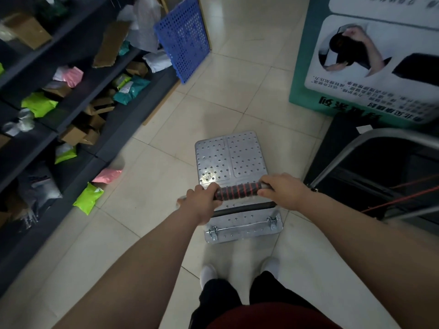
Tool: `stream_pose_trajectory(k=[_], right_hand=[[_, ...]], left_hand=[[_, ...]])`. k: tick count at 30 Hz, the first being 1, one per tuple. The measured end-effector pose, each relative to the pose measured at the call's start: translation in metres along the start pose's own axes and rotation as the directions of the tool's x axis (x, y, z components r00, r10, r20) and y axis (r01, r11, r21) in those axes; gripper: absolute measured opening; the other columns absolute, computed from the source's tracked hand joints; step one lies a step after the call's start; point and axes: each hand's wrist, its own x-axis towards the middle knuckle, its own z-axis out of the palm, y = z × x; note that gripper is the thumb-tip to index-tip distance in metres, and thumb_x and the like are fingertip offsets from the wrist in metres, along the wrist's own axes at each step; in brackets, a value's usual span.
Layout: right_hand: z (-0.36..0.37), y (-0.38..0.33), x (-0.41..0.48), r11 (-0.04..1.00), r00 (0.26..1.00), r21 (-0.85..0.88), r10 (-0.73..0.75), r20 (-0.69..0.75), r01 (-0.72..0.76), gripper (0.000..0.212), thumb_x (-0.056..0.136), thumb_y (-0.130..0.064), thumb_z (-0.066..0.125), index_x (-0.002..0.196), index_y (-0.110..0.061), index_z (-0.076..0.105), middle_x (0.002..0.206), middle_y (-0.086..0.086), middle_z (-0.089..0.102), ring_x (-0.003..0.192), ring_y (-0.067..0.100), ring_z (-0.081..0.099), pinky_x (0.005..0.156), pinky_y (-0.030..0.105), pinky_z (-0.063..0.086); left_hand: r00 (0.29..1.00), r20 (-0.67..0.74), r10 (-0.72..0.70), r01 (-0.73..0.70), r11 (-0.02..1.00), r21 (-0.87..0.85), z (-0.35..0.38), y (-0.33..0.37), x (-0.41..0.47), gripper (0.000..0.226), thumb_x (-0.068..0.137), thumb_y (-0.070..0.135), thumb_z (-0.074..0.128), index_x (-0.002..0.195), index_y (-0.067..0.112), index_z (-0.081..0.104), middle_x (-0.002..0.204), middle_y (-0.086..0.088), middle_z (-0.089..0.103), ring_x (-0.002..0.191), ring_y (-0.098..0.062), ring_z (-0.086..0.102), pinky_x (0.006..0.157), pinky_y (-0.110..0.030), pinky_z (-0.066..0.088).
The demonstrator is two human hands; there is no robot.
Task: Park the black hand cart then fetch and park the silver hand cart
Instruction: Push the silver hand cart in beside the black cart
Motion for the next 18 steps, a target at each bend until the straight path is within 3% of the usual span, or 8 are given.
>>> stream_pose_trajectory(k=[6, 12, 16, 18], right_hand=[[0.005, -0.008, -0.001, 0.99, 0.993, 0.093, 0.109, -0.045, -0.105, 0.021, 0.092, -0.049, 0.047, 0.102, -0.031, 0.051, 0.086, -0.006, 0.055, 0.084, 0.018, 0.052, 0.08, 0.042, 0.048], [0.013, -0.028, -0.004, 0.939, 0.966, 0.266, 0.247, -0.074, -0.22, 0.006, 0.092, -0.039, 0.053, 0.093, -0.032, 0.052, 0.083, -0.005, 0.057, 0.076, 0.015, 0.055, 0.07, 0.034, 0.047], [0.023, -0.047, -0.003, 0.893, 0.923, 0.3, 0.375, -0.083, -0.335, 0.01, 0.092, -0.039, 0.053, 0.099, -0.033, 0.053, 0.091, -0.005, 0.058, 0.085, 0.016, 0.055, 0.079, 0.039, 0.047], [0.028, -0.058, 0.0, 0.874, 0.901, 0.32, 0.419, -0.112, -0.367, 0.015, 0.092, -0.039, 0.053, 0.103, -0.03, 0.055, 0.093, -0.006, 0.058, 0.089, 0.016, 0.055, 0.075, 0.035, 0.044]], left_hand=[[0.992, 0.052, 0.114, -0.117, 0.992, 0.052, -0.02, -0.009, 0.029, 0.023, 0.095, 0.04, 0.045, 0.117, 0.035, 0.037, 0.103, -0.004, 0.041, 0.098, -0.025, 0.039, 0.091, -0.053, 0.037], [0.955, 0.127, 0.268, -0.284, 0.95, 0.132, -0.036, -0.023, 0.054, 0.023, 0.093, 0.045, 0.045, 0.113, 0.037, 0.037, 0.107, -0.005, 0.046, 0.102, -0.026, 0.042, 0.09, -0.055, 0.038], [0.916, 0.155, 0.37, -0.395, 0.9, 0.185, -0.045, -0.038, 0.067, 0.018, 0.094, 0.045, 0.044, 0.109, 0.039, 0.035, 0.102, -0.003, 0.043, 0.099, -0.025, 0.041, 0.087, -0.057, 0.039], [0.9, 0.16, 0.405, -0.433, 0.873, 0.224, -0.052, -0.044, 0.074, 0.019, 0.094, 0.046, 0.043, 0.11, 0.039, 0.034, 0.104, -0.004, 0.043, 0.1, -0.026, 0.042, 0.086, -0.058, 0.04]])
